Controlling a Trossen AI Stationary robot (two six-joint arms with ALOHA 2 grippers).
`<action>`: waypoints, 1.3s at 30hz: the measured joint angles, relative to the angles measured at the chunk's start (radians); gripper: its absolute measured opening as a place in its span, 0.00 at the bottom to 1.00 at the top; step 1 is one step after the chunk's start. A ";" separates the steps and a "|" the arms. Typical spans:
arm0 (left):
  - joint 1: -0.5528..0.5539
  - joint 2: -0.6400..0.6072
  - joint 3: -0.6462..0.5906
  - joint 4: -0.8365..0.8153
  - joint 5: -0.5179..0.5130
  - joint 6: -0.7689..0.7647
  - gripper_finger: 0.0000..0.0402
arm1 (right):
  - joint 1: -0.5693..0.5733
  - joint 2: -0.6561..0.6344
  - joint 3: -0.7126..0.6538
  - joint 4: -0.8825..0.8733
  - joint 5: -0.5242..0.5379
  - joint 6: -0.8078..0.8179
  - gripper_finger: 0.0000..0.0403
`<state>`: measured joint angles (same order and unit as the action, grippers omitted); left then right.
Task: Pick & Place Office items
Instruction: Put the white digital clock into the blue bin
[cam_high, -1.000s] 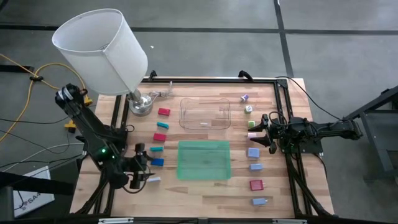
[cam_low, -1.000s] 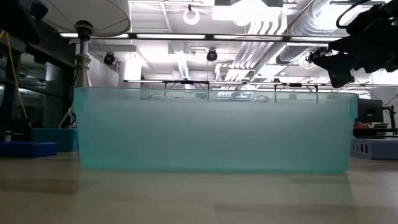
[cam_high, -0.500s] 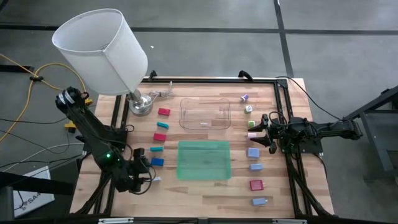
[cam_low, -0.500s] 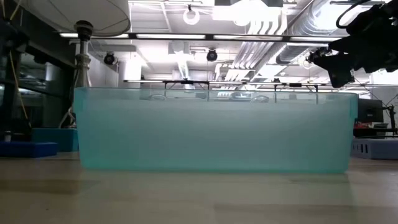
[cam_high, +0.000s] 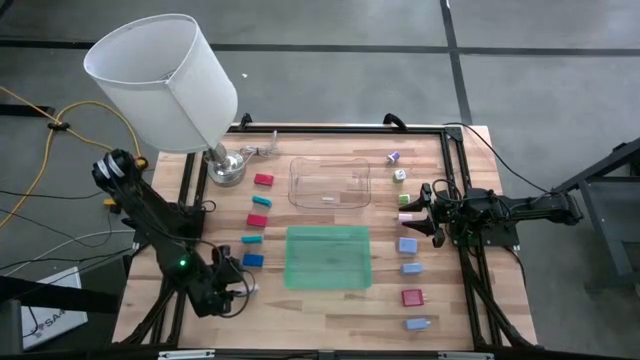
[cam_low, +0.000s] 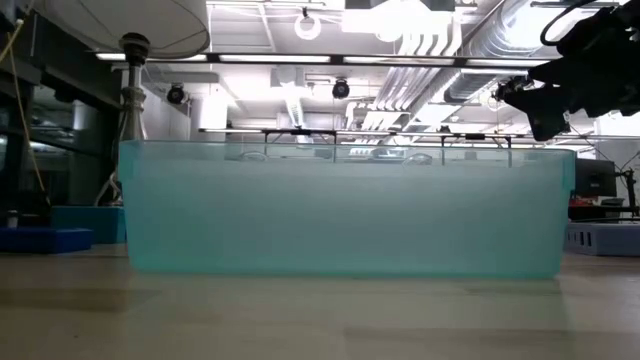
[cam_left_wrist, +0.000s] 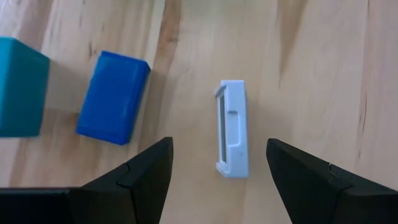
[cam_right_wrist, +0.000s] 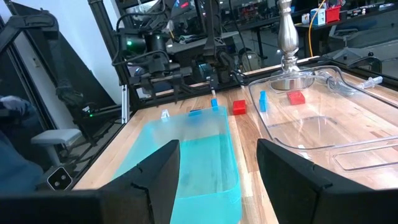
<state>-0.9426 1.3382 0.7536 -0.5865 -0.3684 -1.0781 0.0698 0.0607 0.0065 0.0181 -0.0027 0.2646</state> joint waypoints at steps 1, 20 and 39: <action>-0.006 0.004 0.000 0.001 -0.001 -0.016 0.62 | 0.000 0.000 0.000 0.000 0.000 0.000 0.50; -0.091 0.118 0.000 0.053 -0.057 -0.179 0.62 | 0.000 0.000 0.000 0.000 0.000 0.000 0.50; -0.087 0.131 -0.001 0.044 -0.053 -0.179 0.52 | 0.000 0.000 0.000 0.000 0.000 0.000 0.50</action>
<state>-1.0294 1.4689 0.7525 -0.5423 -0.4210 -1.2575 0.0700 0.0608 0.0067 0.0181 -0.0028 0.2646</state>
